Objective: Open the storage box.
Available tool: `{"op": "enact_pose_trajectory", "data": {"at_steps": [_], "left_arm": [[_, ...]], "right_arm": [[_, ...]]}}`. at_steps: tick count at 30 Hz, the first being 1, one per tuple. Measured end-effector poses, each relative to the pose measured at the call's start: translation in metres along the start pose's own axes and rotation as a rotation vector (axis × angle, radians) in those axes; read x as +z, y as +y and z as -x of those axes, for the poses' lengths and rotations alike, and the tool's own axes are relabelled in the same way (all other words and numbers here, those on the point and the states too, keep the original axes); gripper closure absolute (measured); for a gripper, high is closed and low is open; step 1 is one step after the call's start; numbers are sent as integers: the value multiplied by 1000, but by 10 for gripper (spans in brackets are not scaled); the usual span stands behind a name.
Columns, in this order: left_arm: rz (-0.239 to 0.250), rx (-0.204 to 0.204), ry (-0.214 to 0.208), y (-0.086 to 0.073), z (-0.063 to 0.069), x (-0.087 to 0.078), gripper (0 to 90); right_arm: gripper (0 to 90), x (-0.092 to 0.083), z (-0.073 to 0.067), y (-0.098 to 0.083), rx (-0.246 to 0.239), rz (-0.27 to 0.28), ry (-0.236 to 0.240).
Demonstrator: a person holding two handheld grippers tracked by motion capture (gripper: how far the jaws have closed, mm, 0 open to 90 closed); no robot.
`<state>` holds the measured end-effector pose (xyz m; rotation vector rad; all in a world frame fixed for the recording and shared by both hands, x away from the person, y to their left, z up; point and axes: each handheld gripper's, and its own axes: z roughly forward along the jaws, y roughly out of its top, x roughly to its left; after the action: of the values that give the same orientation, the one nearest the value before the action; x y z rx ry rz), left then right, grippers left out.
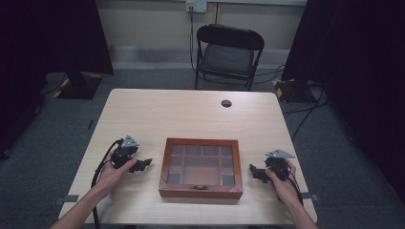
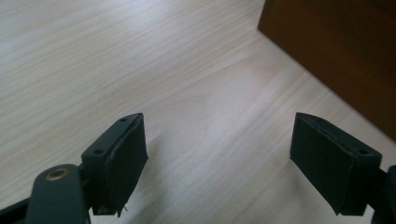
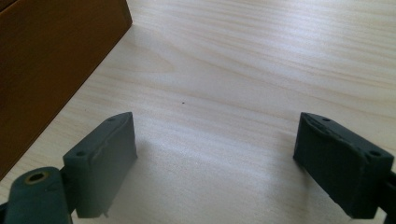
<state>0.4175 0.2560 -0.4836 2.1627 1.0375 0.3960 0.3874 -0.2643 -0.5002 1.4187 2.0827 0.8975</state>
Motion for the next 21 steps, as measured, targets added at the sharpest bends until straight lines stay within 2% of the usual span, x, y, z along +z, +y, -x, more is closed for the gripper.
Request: {"op": "enact_pose_trajectory", "data": {"at_steps": [1,3,4,8,13,15,21], "left_arm": [[11,-7,-16,2,-1,-3,176],[62,-67,-75,4,-2,-8,174],[68,-81,-83,5,-1,-10,188],[92,-66,-92,12,5,-17,198],[93,-41,-139,20,17,-22,207],[93,-25,-145,23,23,-24,222],[95,-24,-182,31,37,-29,243]], "right_arm": [[121,0,0,0,-1,0,0],[121,0,0,0,-2,1,1],[121,0,0,0,0,0,0],[121,0,0,0,0,0,0],[121,0,0,0,-1,0,0],[121,0,0,0,-1,1,1],[121,0,0,0,-1,0,0]]}}
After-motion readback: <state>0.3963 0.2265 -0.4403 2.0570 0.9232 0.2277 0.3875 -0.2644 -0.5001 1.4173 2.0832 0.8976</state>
